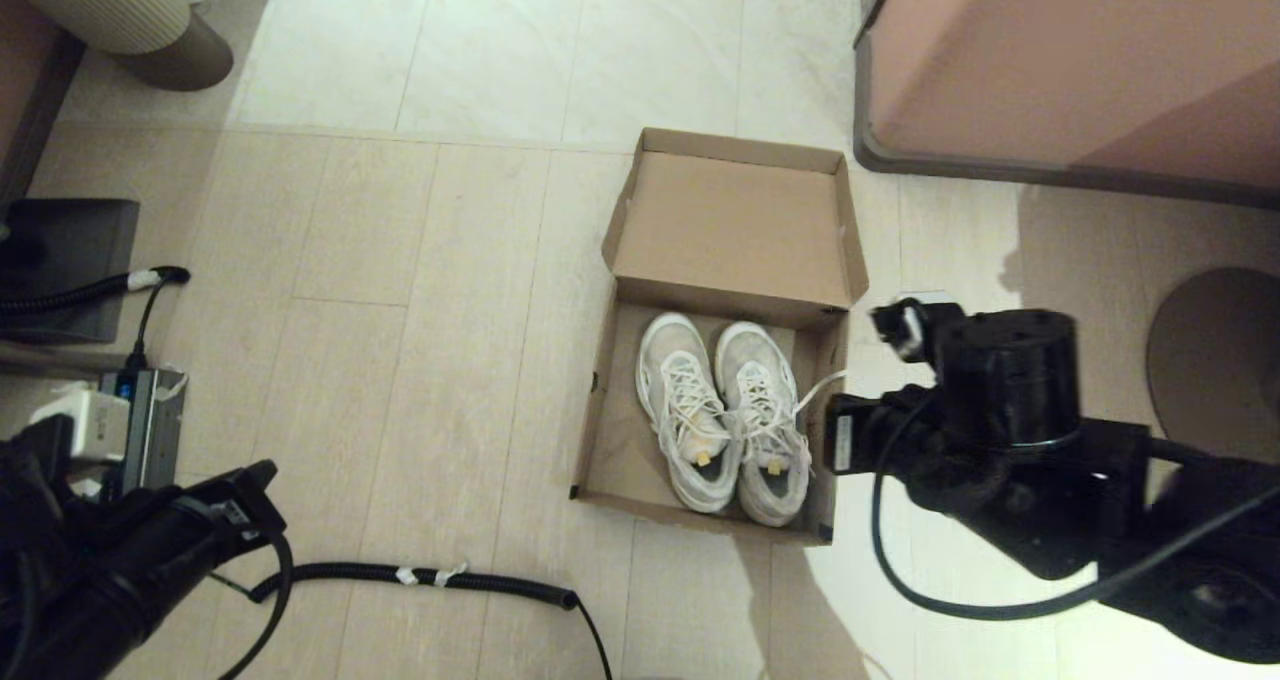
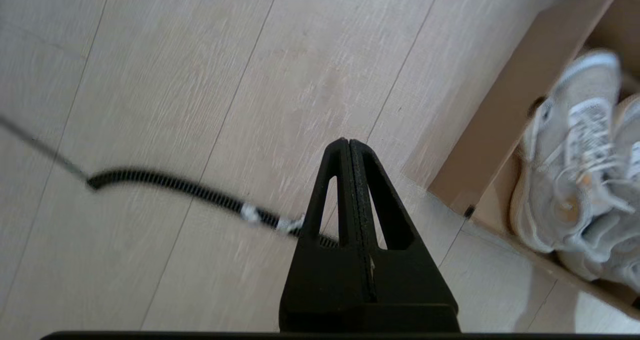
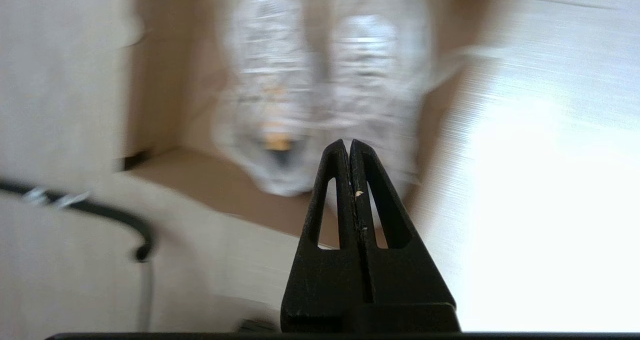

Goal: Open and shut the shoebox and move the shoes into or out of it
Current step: Close the shoe box

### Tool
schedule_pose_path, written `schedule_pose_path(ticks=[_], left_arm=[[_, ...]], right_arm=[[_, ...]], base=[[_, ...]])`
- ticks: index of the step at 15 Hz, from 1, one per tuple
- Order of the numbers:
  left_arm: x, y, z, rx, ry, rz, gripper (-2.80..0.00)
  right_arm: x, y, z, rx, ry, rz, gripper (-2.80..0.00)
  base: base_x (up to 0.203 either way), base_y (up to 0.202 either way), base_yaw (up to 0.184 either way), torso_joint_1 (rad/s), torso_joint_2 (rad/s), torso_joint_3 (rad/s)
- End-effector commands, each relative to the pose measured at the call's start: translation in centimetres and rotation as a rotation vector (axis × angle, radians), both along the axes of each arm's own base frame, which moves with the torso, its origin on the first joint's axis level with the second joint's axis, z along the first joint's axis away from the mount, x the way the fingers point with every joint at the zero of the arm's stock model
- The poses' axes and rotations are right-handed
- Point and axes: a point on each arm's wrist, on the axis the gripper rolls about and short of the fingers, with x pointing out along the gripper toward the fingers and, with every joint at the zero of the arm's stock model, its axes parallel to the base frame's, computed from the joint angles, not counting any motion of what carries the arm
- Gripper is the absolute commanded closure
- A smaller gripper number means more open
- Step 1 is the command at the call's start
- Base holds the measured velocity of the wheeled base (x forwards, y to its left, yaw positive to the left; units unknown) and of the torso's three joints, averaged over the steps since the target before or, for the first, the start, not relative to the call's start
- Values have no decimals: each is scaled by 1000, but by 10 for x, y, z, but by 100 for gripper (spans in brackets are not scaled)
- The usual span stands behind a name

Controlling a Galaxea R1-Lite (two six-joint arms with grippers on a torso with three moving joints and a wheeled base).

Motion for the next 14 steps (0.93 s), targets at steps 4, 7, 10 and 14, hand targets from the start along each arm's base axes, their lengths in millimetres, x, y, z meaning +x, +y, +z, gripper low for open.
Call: schedule_pose_path(ticks=[4, 7, 10, 14], left_arm=[[55, -10, 4, 4, 9, -53, 0], [120, -33, 12, -3, -48, -118, 0], [153, -86, 23, -8, -59, -256, 0], [173, -143, 34, 8, 15, -374, 0]], right_arm=[[-11, -91, 22, 60, -66, -259, 0], [31, -93, 12, 75, -36, -259, 0], [67, -82, 17, 115, -52, -122, 0], [103, -62, 8, 94, -53, -76, 0]], base=[[0, 0, 0, 0, 0, 0], [0, 0, 0, 0, 0, 0], [0, 0, 0, 0, 0, 0], [0, 0, 0, 0, 0, 0]])
